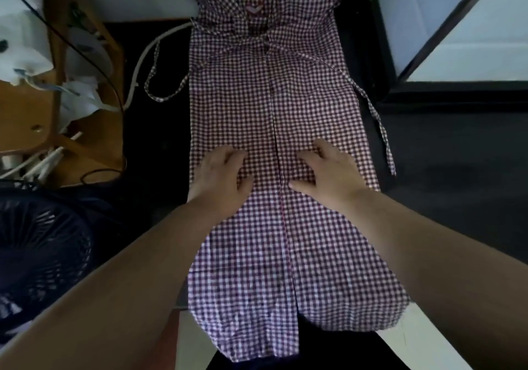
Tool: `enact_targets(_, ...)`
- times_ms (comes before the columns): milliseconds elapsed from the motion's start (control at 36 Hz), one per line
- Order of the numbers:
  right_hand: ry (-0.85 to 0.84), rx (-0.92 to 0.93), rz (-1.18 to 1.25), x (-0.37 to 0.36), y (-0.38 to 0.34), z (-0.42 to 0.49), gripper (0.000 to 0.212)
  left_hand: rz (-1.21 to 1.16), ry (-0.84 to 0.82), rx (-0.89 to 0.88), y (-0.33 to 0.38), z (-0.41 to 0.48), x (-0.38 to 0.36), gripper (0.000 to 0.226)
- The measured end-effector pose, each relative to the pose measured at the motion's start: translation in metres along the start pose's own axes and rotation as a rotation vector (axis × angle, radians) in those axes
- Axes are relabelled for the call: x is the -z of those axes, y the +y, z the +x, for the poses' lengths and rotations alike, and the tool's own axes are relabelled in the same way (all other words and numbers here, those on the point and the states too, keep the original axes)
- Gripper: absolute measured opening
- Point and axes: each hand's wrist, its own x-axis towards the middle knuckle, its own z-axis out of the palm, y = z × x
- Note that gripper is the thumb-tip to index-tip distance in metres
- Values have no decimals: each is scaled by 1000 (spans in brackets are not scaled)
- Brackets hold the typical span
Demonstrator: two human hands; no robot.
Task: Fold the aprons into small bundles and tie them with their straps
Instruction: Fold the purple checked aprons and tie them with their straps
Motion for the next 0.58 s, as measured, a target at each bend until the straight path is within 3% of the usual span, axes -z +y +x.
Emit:
enact_targets(83, 98, -101, -39, -4, -5, -8, 74, 20, -7, -22, 0, -19, -7, 53)
enact_targets(194, 229, -20, -21, -17, -8, -32, 49, -7, 90, -74, -1, -50, -17, 38)
enact_targets(333, 186, 34, 83, -39, 2, -70, 34, -48, 43, -68, 1, -92, -28, 39)
enact_targets(444, 183, 115, 31, -47, 8, -92, 42, -2, 7, -3, 11, -110, -33, 49)
enact_targets(583, -59, 62, -58, -63, 17, -119, 70, 122, -122, 115, 27, -130, -55, 67)
